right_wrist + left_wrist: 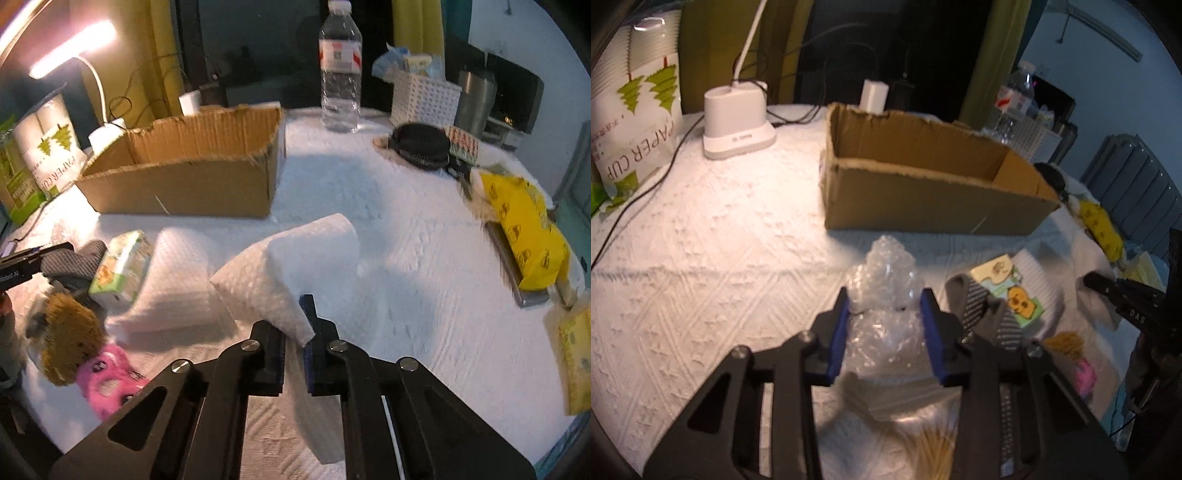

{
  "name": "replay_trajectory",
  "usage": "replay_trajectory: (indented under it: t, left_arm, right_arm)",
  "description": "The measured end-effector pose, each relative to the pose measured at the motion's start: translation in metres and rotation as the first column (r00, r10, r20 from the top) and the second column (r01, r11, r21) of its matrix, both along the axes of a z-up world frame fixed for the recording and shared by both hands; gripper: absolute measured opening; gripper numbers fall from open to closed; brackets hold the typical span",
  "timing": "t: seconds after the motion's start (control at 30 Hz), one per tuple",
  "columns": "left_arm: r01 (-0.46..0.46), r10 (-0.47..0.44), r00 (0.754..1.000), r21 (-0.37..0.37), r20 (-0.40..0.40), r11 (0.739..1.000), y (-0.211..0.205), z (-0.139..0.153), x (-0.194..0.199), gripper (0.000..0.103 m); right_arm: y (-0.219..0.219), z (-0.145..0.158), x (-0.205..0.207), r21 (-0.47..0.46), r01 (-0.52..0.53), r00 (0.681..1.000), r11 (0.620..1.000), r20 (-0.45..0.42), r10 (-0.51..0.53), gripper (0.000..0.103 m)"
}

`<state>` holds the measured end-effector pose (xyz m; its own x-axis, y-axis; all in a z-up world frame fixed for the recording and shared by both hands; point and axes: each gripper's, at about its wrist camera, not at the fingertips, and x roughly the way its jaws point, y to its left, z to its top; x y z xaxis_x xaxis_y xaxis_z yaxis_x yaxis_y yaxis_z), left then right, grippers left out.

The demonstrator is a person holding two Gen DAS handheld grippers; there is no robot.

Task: Organize soft objects
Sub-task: 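Place the bubble-wrap bag in the box with the left gripper while the right places the towel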

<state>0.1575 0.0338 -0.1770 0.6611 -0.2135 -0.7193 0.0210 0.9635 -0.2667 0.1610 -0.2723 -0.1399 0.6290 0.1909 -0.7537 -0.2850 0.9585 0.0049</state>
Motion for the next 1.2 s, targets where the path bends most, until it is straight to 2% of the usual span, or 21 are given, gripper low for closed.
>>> replay_trajectory:
  t: [0.4,0.7,0.97,1.2]
  left_arm:
    - [-0.020,0.020,0.992,-0.003,0.122,1.000,0.014,0.053,-0.009,0.037]
    - [0.000,-0.004,0.983,0.019,0.185,1.000,0.010,0.085,0.008,0.037]
    - [0.002,-0.015,0.976,0.062,0.219,0.998,0.001,0.101,0.036,0.037]
    - [-0.002,-0.016,0.976,0.083,0.215,0.997,-0.004,0.093,0.068,0.037]
  right_arm:
    - [0.024,0.064,0.000,0.053,-0.082,0.985,0.995,0.155,0.073,0.008]
    - [0.043,0.095,0.015,0.091,-0.148,0.962,0.985,0.246,0.121,0.008]
    - [0.056,0.109,0.040,0.108,-0.196,0.944,0.975,0.288,0.159,0.008]
    - [0.062,0.096,0.073,0.120,-0.202,0.951,0.972,0.260,0.165,0.008]
